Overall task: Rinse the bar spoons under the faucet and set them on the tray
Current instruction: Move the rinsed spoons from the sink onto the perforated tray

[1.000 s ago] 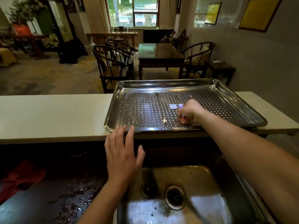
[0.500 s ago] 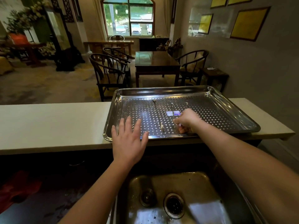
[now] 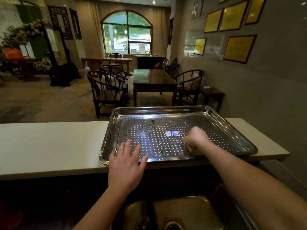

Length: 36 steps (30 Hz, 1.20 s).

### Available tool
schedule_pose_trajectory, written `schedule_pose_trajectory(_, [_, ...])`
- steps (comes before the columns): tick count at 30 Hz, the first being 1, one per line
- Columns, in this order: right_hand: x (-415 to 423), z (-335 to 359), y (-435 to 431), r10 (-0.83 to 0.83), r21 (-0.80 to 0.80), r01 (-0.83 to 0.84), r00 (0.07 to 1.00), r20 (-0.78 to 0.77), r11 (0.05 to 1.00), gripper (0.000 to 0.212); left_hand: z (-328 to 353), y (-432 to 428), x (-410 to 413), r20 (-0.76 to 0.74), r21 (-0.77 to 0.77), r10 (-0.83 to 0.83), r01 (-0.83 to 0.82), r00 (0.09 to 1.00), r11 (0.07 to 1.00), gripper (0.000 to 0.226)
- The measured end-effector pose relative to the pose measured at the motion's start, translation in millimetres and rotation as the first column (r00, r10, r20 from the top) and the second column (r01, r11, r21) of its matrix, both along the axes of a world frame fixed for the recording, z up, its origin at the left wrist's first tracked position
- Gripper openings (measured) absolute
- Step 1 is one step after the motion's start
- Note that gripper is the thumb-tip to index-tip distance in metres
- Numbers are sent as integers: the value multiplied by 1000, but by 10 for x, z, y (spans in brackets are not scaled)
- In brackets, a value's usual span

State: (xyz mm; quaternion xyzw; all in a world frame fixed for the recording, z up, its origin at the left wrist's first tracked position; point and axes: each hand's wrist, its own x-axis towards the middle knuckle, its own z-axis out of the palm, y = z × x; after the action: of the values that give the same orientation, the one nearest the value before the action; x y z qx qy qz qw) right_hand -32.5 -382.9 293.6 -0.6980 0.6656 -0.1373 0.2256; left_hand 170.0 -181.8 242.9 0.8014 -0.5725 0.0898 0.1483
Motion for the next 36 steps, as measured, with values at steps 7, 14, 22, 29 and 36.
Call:
schedule_pose_trajectory(7, [45,-161,-221,55,-44,-61,990,-129,997,12,18,-46,19,-70,-27,21,-22,997,999,67])
schedule_pose_trajectory(14, [-63,-205,-316,60,-69,-69,990,-128,995,20,-36,-113,24,-68,-15,69,-70,995,997,63])
schedule_pose_trajectory(22, [-91,-217,-392,130,-119,-151,977,-169,981,4,85,-253,-5,-83,34,52,-49,995,998,51])
schedule_pose_trajectory(29, [-181,-221,-453,80,-127,-98,987,-138,987,6,46,-343,-119,-56,23,104,-103,993,994,49])
schedule_pose_trajectory(36, [-143,-295,-436,85,-127,-98,991,-108,987,5,-9,-350,-124,-63,10,123,-123,990,992,50])
